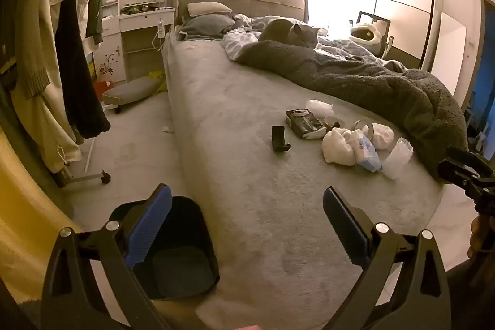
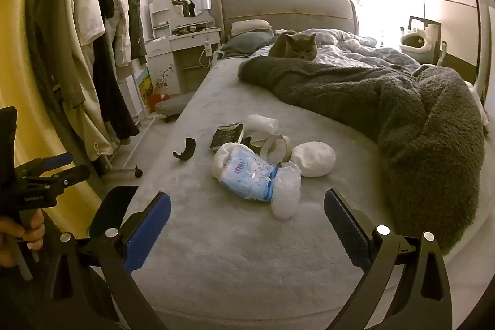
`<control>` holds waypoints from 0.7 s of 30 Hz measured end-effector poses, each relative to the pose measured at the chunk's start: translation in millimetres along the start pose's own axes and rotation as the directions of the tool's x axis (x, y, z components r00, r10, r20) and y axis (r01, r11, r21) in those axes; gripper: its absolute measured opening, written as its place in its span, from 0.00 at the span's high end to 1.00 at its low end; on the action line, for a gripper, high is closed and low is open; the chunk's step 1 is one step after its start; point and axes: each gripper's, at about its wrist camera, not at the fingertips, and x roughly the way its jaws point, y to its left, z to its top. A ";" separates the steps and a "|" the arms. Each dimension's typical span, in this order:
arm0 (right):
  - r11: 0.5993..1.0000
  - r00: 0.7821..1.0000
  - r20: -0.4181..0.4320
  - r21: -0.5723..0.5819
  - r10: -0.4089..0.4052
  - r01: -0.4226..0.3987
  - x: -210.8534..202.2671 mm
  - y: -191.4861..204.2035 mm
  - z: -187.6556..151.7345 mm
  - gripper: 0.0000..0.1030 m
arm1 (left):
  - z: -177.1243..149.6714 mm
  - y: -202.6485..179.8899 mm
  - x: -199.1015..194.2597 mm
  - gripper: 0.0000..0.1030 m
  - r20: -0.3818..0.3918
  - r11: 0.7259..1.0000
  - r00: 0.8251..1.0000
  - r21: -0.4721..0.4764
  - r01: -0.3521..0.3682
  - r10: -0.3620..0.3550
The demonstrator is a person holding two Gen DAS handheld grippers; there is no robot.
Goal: Collect trash
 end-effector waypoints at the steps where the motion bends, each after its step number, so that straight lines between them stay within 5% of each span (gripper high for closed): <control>1: 1.000 1.000 0.001 0.001 0.001 -0.001 -0.1 0.0 0.1 0.03 | -0.1 -0.2 0.2 0.03 -0.002 1.000 1.000 0.000 0.000 0.000; 21: 1.000 1.000 0.000 -0.002 -0.002 0.002 1.7 0.0 0.6 0.03 | -4.8 6.9 -2.9 0.03 -0.004 1.000 1.000 -0.005 -0.002 0.002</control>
